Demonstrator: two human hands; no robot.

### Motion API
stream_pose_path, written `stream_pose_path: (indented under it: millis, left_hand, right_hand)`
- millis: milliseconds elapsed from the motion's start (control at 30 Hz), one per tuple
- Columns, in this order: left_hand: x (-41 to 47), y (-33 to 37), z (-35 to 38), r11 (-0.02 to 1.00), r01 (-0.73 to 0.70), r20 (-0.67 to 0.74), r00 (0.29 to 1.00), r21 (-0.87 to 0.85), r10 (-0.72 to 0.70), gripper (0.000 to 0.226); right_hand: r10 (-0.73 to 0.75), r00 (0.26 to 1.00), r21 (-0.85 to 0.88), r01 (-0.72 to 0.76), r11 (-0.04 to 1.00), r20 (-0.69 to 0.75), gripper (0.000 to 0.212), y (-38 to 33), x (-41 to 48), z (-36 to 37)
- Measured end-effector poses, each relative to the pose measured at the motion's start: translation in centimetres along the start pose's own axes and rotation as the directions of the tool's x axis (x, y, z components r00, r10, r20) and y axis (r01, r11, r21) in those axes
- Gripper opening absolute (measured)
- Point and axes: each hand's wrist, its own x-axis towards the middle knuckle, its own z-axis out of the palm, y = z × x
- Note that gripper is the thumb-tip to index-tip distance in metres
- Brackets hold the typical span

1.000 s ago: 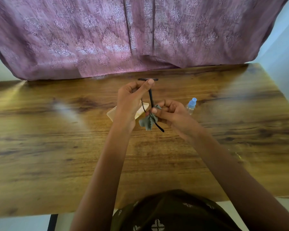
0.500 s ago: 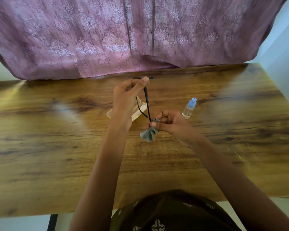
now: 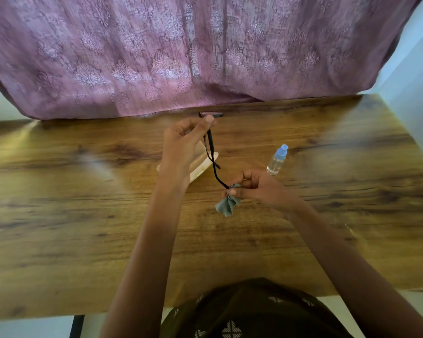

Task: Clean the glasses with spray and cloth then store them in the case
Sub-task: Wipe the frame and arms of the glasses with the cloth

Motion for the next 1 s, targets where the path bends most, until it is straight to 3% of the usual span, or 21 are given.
stream_pose_path:
  millis: [133,367,433,633,1000]
  left_hand:
    - [0.0,0.2,-0.6,1.0,0.005,0.029,1.0,0.009,-0.005,0.01]
    - [-0.2,-0.3,0.2,0.999,0.018,0.085,0.996,0.027,-0.02,0.01]
    - [-0.4,-0.4,0.6,1.0,0.008,0.103,0.995,0.003,-0.008,0.017]
    - [-0.7,-0.2,1.0,1.0,0.005,0.075,0.997,0.015,-0.006,0.011]
    - [-0.4,0.0,1.0,0.997,0.066,-0.028,0.997,-0.041,-0.067,0.013]
  right_hand:
    - [-0.001,0.986,-0.067,-0.011,0.998,-0.169,0.011,0.2,-0.2,-0.3]
    - [-0.195,0.907,0.296,0.316,0.901,-0.373,0.015,-4.9,0.5,1.2]
    - [-0.203,0.9,0.324,0.338,0.884,-0.386,0.018,-5.9,1.0,1.8]
    - [-0.129,0.921,0.35,0.265,0.898,-0.368,0.017,-6.5,1.8,3.3]
    - [-0.093,0.955,0.197,0.152,0.968,-0.281,0.014,-4.9,1.1,3.2]
